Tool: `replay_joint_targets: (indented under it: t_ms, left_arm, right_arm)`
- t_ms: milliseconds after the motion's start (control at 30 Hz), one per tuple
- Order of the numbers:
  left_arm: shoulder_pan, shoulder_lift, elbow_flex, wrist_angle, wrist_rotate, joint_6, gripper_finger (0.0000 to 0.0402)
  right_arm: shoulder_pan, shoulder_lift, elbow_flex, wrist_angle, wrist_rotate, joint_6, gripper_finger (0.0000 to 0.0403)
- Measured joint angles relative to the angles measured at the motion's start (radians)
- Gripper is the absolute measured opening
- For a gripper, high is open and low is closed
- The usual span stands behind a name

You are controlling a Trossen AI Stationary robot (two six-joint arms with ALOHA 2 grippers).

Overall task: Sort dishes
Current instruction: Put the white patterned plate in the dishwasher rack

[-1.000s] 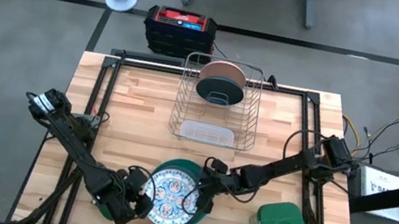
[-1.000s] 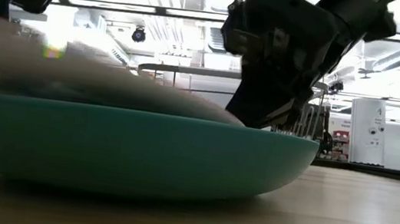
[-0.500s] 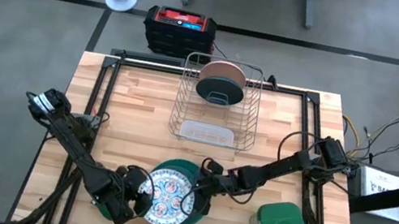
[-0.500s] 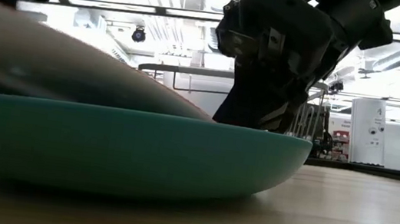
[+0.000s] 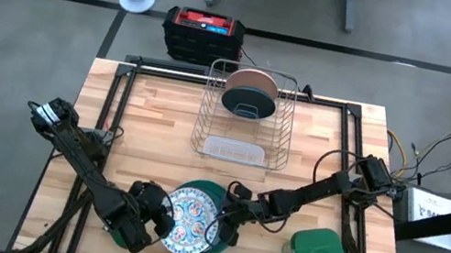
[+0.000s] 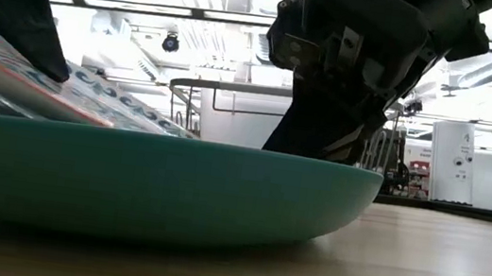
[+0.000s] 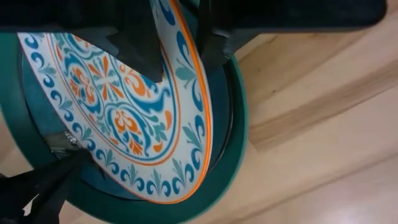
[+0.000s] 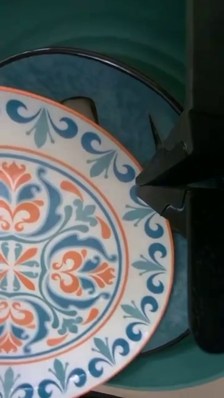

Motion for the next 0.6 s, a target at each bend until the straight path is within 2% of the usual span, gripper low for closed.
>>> replay_joint_targets:
  t_ms: [167, 433, 600]
  left_arm:
    - [-0.001, -0.009, 0.000, -0.010, -0.023, 0.021, 0.0073]
    - [-0.001, -0.013, 0.000, -0.020, -0.051, 0.055, 0.0070]
    - [-0.004, -0.016, 0.000, -0.014, -0.095, 0.090, 0.0051]
  right_arm:
    - [-0.002, -0.030, -0.001, -0.029, 0.007, -0.006, 0.0000]
    - [-0.003, -0.101, -0.002, -0.175, 0.014, 0.014, 0.0001]
    - [-0.003, -0.146, -0.002, -0.258, -0.003, 0.024, 0.0028]
